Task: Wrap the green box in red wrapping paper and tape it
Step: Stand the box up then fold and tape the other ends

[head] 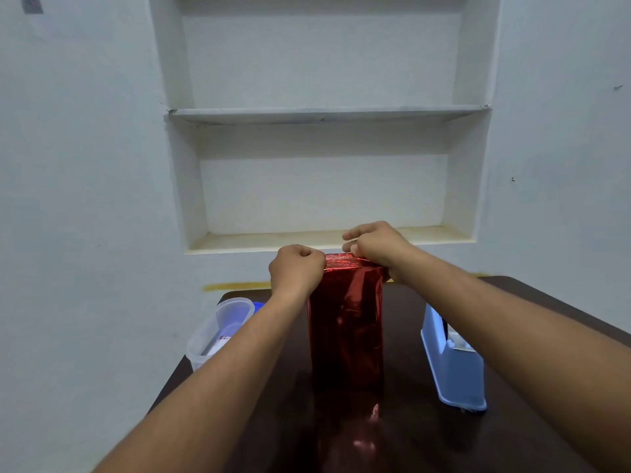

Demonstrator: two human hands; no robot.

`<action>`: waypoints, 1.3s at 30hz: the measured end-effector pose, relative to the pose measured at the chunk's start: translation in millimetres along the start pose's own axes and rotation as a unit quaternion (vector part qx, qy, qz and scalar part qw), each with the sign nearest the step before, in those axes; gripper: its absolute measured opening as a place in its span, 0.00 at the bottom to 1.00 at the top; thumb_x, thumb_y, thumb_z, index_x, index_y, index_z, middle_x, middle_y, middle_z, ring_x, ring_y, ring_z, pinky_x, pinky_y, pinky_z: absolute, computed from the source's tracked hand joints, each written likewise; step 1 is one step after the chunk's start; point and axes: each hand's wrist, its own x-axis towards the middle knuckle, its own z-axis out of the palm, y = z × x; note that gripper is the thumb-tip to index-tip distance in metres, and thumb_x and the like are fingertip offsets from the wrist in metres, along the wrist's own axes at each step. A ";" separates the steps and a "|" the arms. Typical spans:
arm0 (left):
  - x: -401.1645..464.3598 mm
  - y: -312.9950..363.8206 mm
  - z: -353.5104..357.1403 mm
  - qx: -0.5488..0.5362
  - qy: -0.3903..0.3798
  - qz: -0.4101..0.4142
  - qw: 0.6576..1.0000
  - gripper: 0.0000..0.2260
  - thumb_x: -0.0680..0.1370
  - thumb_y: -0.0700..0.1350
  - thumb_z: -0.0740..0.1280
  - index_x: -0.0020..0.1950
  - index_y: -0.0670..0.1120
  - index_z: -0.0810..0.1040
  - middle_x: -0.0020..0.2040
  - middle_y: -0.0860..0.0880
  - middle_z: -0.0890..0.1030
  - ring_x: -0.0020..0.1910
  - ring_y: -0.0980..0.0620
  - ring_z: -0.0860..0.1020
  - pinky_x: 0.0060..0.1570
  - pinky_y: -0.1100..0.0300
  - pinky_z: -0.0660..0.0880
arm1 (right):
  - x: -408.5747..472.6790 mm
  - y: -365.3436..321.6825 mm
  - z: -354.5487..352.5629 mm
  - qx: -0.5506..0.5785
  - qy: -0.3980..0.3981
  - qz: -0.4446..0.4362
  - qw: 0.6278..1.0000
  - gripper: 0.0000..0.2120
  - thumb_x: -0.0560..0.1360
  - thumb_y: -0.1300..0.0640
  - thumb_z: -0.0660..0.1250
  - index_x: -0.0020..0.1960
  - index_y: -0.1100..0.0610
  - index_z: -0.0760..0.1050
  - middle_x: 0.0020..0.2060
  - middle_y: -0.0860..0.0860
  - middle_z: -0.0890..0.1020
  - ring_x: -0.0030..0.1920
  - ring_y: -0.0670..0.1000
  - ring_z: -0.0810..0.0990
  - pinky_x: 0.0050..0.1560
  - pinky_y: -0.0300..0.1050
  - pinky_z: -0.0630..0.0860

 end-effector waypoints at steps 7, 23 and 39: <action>-3.1 -1.8 1.5 -0.030 0.009 -0.011 0.999 0.12 0.76 0.52 0.69 0.44 0.43 0.84 0.40 0.49 0.84 0.46 0.46 0.80 0.46 0.55 0.75 | -5.2 14.9 10.7 0.038 0.027 -0.017 0.999 0.10 0.70 0.50 0.75 0.50 0.51 0.86 0.49 0.47 0.86 0.53 0.50 0.84 0.56 0.48 0.81; 3.3 4.0 0.8 -0.062 -0.018 -0.073 0.995 0.12 0.70 0.54 0.77 0.41 0.45 0.86 0.41 0.49 0.85 0.46 0.48 0.83 0.51 0.54 0.80 | -9.6 25.3 19.4 0.131 0.035 -0.010 0.991 0.11 0.64 0.58 0.75 0.44 0.47 0.88 0.46 0.47 0.88 0.52 0.49 0.86 0.61 0.51 0.82; -23.6 -49.0 -1.5 -0.275 -0.206 0.064 0.937 0.39 0.70 0.46 0.70 0.79 0.57 0.61 0.68 0.49 0.78 0.64 0.51 0.79 0.67 0.55 0.74 | -56.4 77.7 35.4 0.246 0.060 -0.190 0.948 0.28 0.81 0.41 0.66 0.78 0.46 0.66 0.71 0.44 0.74 0.68 0.40 0.73 0.63 0.30 0.71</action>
